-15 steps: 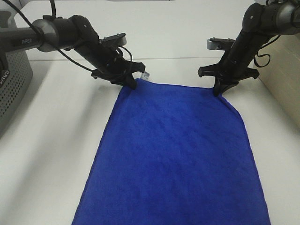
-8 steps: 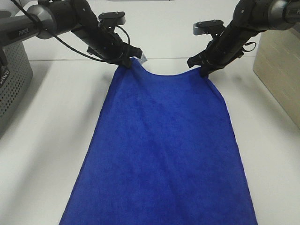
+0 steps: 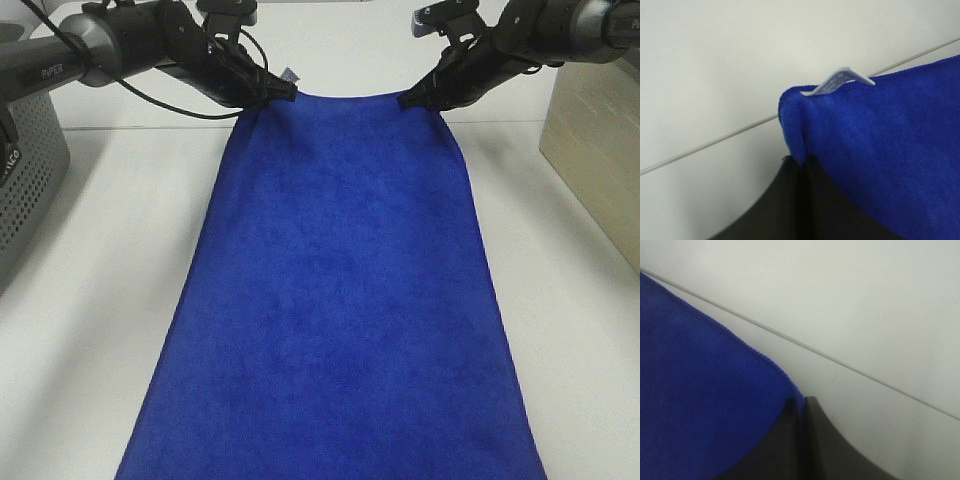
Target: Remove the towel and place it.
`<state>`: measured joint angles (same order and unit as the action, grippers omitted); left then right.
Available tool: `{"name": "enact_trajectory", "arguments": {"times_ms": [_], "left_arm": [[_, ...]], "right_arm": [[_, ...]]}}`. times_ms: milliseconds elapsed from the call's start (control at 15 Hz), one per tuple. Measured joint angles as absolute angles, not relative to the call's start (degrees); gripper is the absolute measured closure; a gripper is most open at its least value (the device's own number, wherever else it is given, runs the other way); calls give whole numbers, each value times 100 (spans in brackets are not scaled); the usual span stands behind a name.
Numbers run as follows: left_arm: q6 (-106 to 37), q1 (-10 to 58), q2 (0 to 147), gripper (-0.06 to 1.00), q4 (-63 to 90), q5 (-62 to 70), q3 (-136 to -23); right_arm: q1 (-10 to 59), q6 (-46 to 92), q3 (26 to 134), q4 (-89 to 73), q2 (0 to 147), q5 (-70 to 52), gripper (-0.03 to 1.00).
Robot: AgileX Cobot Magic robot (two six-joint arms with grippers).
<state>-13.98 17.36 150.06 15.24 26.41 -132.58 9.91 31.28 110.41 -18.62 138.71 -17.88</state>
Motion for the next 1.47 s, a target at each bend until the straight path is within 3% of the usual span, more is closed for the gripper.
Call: {"name": "enact_trajectory", "arguments": {"times_ms": [400, 800, 1467], "left_arm": [[-1398, 1736, 15367, 94, 1432, 1765, -13258], [-1398, 1736, 15745, 94, 1215, 911, -13258], [-1398, 1736, 15997, 93, 1054, 286, -13258]], "right_arm": [[991, 3558, 11144, -2086, 14381, -928, 97], [991, 3581, 12049, -2235, 15160, -825, 97], [991, 3592, 12204, -2343, 15470, -441, 97]]}}
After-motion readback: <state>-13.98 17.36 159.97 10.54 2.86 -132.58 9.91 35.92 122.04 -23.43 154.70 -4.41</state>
